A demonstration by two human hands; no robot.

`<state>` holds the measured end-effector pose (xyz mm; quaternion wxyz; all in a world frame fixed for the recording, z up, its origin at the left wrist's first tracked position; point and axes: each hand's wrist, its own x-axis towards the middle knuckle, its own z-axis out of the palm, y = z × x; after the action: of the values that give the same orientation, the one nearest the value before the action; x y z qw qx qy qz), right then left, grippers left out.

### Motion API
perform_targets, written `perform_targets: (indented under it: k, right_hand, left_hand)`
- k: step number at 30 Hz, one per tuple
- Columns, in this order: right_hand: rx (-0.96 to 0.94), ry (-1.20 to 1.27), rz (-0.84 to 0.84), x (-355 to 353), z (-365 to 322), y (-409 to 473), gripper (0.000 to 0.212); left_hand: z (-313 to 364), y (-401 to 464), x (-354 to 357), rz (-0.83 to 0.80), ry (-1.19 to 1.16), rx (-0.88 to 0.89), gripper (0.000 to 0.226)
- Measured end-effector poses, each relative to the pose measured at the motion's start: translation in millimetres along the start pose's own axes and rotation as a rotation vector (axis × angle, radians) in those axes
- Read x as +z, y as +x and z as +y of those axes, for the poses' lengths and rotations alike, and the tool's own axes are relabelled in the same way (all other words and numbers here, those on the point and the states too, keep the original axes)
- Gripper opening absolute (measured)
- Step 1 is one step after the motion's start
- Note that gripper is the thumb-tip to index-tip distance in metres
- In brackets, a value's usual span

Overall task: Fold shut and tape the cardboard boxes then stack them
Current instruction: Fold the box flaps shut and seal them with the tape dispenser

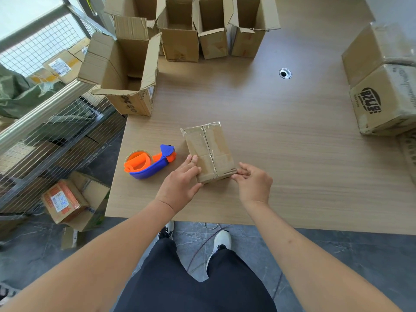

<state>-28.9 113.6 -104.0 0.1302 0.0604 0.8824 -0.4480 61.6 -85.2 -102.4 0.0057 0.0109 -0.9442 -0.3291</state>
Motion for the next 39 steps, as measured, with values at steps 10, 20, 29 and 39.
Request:
perform_targets:
  k: [10, 20, 29, 39]
  right_hand:
    - [-0.014, -0.175, 0.087, 14.7, -19.6, -28.0, 0.047]
    - [-0.001, -0.195, -0.204, -10.3, -22.6, 29.1, 0.069]
    - [-0.242, -0.336, -0.535, -9.7, -18.7, 48.9, 0.075]
    - [-0.602, -0.647, -0.168, 11.1, -30.2, 5.1, 0.033]
  left_hand:
    - [2.8, 3.2, -5.5, -0.046, -0.022, -0.066, 0.045]
    - [9.4, 33.5, -44.5, -0.259, 0.201, 0.310, 0.056]
    - [-18.5, 27.0, -35.2, -0.464, 0.434, 0.269, 0.055]
    - [-4.9, 6.1, -14.9, -0.284, 0.591, -0.066, 0.081]
